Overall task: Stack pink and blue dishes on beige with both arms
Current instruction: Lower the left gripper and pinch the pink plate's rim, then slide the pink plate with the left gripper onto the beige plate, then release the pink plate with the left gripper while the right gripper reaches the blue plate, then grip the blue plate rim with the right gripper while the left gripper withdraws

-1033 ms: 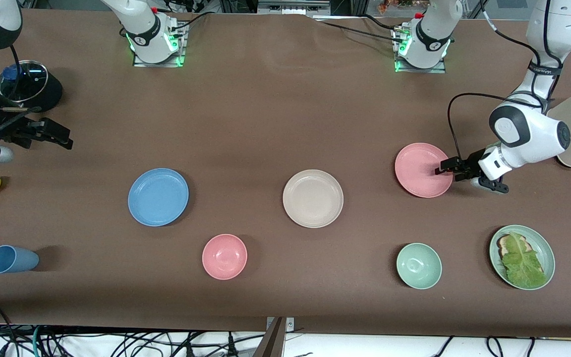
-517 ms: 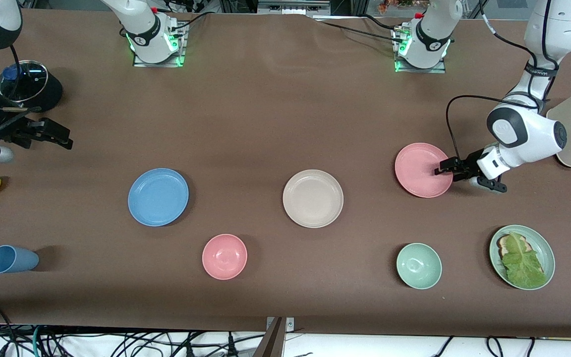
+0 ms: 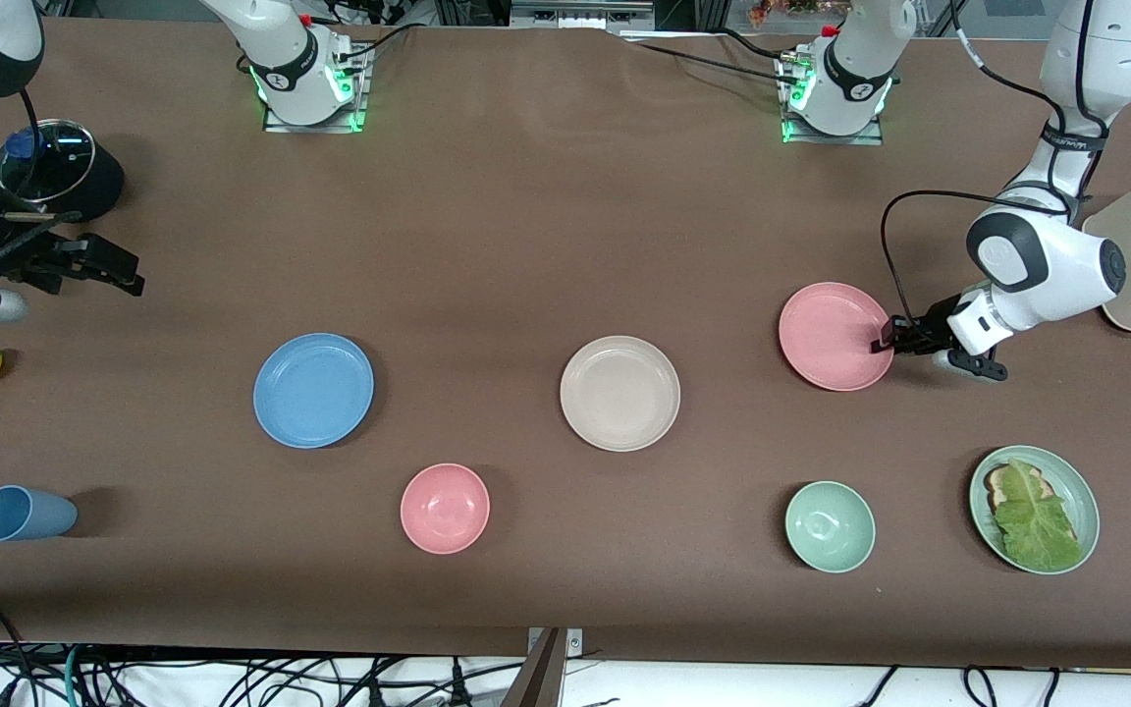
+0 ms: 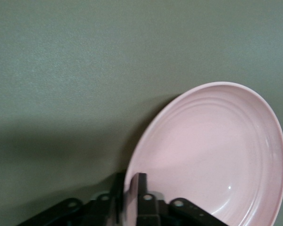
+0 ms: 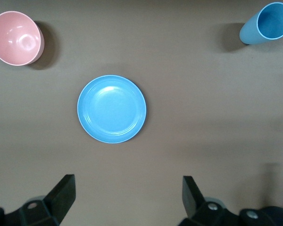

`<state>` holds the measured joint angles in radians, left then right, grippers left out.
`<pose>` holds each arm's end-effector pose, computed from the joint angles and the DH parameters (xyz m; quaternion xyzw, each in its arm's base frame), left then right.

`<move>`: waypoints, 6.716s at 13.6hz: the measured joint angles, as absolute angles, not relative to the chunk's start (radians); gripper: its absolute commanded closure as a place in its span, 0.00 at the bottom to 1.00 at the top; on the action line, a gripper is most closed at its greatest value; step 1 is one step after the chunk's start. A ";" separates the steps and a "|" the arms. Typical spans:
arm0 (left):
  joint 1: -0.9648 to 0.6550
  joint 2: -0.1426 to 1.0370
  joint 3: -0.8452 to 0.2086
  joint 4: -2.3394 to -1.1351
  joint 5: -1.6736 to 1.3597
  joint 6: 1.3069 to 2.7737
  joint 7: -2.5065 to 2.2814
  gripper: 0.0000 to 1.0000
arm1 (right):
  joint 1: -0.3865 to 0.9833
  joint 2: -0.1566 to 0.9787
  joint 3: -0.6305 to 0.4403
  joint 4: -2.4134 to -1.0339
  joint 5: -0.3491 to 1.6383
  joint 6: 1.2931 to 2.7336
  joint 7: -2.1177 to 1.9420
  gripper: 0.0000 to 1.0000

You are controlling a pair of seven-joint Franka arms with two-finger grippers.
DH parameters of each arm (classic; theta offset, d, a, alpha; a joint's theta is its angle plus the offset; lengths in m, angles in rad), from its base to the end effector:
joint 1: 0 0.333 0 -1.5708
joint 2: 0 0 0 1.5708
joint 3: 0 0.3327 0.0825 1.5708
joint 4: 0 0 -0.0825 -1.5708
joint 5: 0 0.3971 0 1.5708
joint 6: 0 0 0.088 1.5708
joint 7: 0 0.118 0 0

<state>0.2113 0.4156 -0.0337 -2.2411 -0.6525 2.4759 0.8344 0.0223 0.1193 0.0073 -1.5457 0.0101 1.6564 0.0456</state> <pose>0.5261 0.0913 0.1598 0.9784 -0.0485 0.0116 0.2004 0.6113 0.0190 0.5796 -0.9999 0.0085 0.0045 0.0053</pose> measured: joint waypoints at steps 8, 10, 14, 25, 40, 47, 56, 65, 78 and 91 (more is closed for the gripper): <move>0.211 0.397 -0.033 -2.219 -0.653 2.424 0.834 1.00 | 0.022 0.119 0.007 -1.546 0.010 1.656 0.046 0.00; 0.209 0.379 -0.033 -2.193 -0.653 2.369 0.810 1.00 | 0.022 0.119 0.007 -1.546 0.010 1.656 0.046 0.00; 0.192 0.352 -0.038 -2.134 -0.653 2.302 0.732 1.00 | 0.022 0.119 0.007 -1.546 0.010 1.656 0.046 0.00; -0.106 0.355 -0.052 -2.025 -0.653 2.308 0.265 1.00 | 0.022 0.119 0.007 -1.546 0.010 1.656 0.046 0.00; -0.394 0.530 -0.053 -1.939 -0.653 2.588 -0.092 1.00 | 0.014 0.139 0.001 -1.546 0.009 1.659 0.046 0.00; -0.395 0.599 -0.050 -1.852 -0.653 2.589 -0.102 0.38 | 0.014 0.241 0.001 -1.563 0.008 1.674 0.043 0.00; -0.390 0.591 -0.034 -1.816 -0.648 2.548 -0.105 0.00 | 0.014 0.484 0.001 -1.717 -0.012 2.139 0.031 0.05; -0.180 0.443 -0.016 -1.589 -0.282 1.957 -0.104 0.00 | 0.009 0.567 -0.001 -1.879 -0.013 2.390 0.024 0.85; 0.000 0.272 -0.015 -1.507 -0.089 1.751 0.135 0.00 | 0.045 0.529 0.083 -1.479 -0.004 1.890 0.057 1.00; 0.008 0.167 0.000 -1.506 -0.052 1.485 0.142 0.00 | 0.568 0.740 0.108 -1.397 0.024 2.249 0.899 1.00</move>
<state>0.0081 0.1667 -0.0003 -1.5056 -0.0520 1.4855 0.1418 0.5683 0.7402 0.1080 -1.3970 0.0239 2.2488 0.8987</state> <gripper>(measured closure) 0.000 0.960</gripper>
